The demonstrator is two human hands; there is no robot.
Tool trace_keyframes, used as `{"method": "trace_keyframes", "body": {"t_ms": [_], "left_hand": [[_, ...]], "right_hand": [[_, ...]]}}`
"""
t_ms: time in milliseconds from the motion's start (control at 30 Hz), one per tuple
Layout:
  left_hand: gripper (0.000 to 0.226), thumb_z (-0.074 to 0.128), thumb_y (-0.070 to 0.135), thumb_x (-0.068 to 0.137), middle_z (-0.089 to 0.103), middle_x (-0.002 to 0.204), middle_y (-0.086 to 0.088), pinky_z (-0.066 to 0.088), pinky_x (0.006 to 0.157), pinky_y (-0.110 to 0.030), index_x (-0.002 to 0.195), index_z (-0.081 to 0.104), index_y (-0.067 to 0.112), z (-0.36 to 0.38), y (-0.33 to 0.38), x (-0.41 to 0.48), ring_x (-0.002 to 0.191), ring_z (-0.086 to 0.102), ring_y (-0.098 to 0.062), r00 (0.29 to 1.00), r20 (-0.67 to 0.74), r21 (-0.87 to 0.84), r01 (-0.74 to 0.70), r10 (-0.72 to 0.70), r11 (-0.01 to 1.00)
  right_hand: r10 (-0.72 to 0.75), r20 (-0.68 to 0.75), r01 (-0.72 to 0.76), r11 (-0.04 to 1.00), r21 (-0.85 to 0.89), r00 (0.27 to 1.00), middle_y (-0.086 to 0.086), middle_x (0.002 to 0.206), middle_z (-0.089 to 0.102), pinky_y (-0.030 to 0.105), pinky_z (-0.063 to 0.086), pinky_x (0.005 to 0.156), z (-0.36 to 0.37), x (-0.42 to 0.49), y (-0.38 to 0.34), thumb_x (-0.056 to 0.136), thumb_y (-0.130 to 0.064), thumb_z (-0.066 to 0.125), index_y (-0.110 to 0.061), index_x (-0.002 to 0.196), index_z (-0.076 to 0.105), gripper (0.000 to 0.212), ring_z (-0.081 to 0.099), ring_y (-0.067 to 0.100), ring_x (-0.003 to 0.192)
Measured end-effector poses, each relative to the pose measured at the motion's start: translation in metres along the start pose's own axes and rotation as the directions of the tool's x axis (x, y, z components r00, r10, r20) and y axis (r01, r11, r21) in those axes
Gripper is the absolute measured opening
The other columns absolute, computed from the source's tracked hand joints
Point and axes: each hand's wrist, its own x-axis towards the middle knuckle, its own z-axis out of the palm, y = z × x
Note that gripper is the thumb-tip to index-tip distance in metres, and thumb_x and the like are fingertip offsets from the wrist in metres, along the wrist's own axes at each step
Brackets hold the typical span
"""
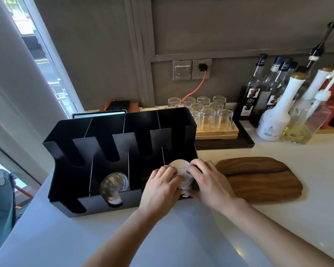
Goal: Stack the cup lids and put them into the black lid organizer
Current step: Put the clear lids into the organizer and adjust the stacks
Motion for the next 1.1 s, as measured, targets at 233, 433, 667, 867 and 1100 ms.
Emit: {"method": "trace_keyframes", "body": {"t_ms": [233, 433, 667, 867, 1100], "left_hand": [[0.029, 0.066, 0.036, 0.090, 0.070, 0.117, -0.005, 0.053, 0.092, -0.039, 0.111, 0.074, 0.018, -0.005, -0.002, -0.004, 0.129, 0.054, -0.029, 1.000, -0.016, 0.042, -0.008, 0.008, 0.999], [0.031, 0.077, 0.031, 0.085, 0.070, 0.122, -0.008, 0.055, 0.097, -0.045, 0.112, 0.074, 0.016, -0.022, -0.008, -0.017, 0.129, 0.058, -0.033, 0.997, -0.035, 0.007, 0.062, -0.062, 0.998], [0.024, 0.065, 0.026, 0.090, 0.073, 0.114, -0.010, 0.046, 0.109, -0.053, 0.105, 0.078, 0.013, -0.046, -0.040, -0.028, 0.121, 0.065, -0.038, 0.994, -0.074, 0.167, 0.088, -0.076, 0.982], [0.052, 0.052, 0.051, 0.097, 0.057, 0.150, -0.017, 0.033, 0.120, -0.065, 0.139, 0.064, 0.023, -0.047, -0.057, -0.037, 0.148, 0.044, -0.042, 0.972, 0.126, 0.303, 0.153, -0.198, 0.941], [0.053, 0.051, 0.052, 0.098, 0.061, 0.146, -0.017, 0.044, 0.114, -0.058, 0.139, 0.064, 0.021, -0.047, -0.058, -0.038, 0.150, 0.041, -0.041, 0.970, 0.121, 0.288, 0.168, -0.211, 0.943]], "right_hand": [[-0.022, -0.005, 0.022, 0.999, -0.031, 1.000, 0.000, 0.141, 0.049, 0.038, 0.055, 0.092, -0.007, -0.003, -0.004, 0.069, -0.052, 0.083, -0.022, 0.131, 0.054, 0.075, 0.043, 0.026, 0.126], [-0.142, -0.193, 0.129, 0.989, -0.076, 0.971, 0.003, 0.131, 0.063, 0.039, 0.044, 0.104, -0.017, -0.002, -0.008, 0.082, -0.040, 0.073, -0.014, 0.121, 0.066, 0.047, 0.051, 0.027, 0.126], [-0.184, 0.015, 0.184, 0.983, 0.006, 0.983, 0.003, 0.125, 0.063, 0.038, 0.057, 0.087, -0.014, 0.020, -0.022, 0.081, -0.015, 0.073, -0.010, 0.122, 0.065, 0.042, 0.056, 0.024, 0.116], [-0.225, 0.087, 0.232, 0.969, -0.084, 0.971, 0.001, 0.112, 0.061, 0.037, 0.054, 0.080, -0.006, 0.018, -0.021, 0.072, -0.027, 0.081, -0.014, 0.106, 0.064, 0.040, 0.056, 0.024, 0.102], [-0.340, -0.105, 0.315, 0.927, -0.202, 0.935, 0.007, 0.103, 0.063, 0.037, 0.045, 0.078, 0.009, 0.017, -0.024, 0.081, -0.009, 0.056, -0.014, 0.095, 0.058, 0.016, 0.057, 0.029, 0.093]]}}
